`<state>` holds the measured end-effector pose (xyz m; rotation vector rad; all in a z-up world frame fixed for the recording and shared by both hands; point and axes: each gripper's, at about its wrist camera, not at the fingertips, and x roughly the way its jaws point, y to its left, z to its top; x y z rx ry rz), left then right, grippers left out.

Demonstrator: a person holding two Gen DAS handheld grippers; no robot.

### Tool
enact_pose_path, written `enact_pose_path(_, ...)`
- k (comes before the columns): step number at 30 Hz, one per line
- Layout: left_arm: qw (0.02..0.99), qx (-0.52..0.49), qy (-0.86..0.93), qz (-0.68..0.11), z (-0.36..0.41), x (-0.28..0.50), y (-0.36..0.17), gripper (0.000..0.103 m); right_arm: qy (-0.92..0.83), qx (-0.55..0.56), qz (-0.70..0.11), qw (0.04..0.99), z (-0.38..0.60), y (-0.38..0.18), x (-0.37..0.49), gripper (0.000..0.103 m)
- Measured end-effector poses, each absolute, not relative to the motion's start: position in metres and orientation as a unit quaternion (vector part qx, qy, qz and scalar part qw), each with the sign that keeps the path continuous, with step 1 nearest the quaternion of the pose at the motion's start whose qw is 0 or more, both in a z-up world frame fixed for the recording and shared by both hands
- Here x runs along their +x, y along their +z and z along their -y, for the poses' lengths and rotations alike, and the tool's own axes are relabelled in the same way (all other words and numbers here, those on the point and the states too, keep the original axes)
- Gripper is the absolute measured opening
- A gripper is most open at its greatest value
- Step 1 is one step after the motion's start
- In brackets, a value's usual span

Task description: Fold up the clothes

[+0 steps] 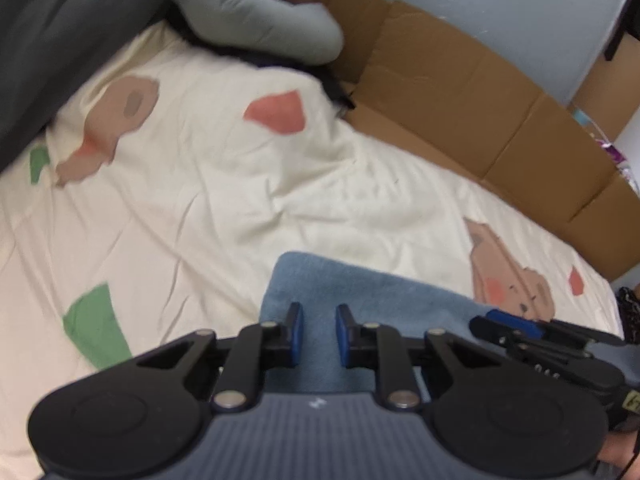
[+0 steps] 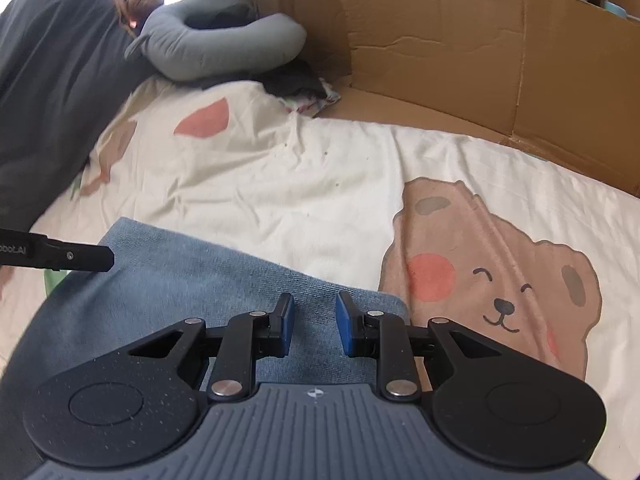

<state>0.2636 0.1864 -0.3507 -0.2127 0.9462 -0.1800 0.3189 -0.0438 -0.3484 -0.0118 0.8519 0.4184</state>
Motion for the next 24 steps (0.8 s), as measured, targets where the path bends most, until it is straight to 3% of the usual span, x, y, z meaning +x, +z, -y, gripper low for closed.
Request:
enact_pose_path(16, 0.897, -0.076, -0.06, -0.432, -0.186, 0.226, -0.329, 0.013, 0.288, -0.027, -0.434, 0.853, 0.056, -0.35, 0.343, 0.028)
enact_pose_path(24, 0.901, -0.076, -0.057, -0.424, -0.188, 0.208, -0.314, 0.013, 0.368, -0.079, -0.425, 0.823, 0.057, -0.309, 0.333, 0.026)
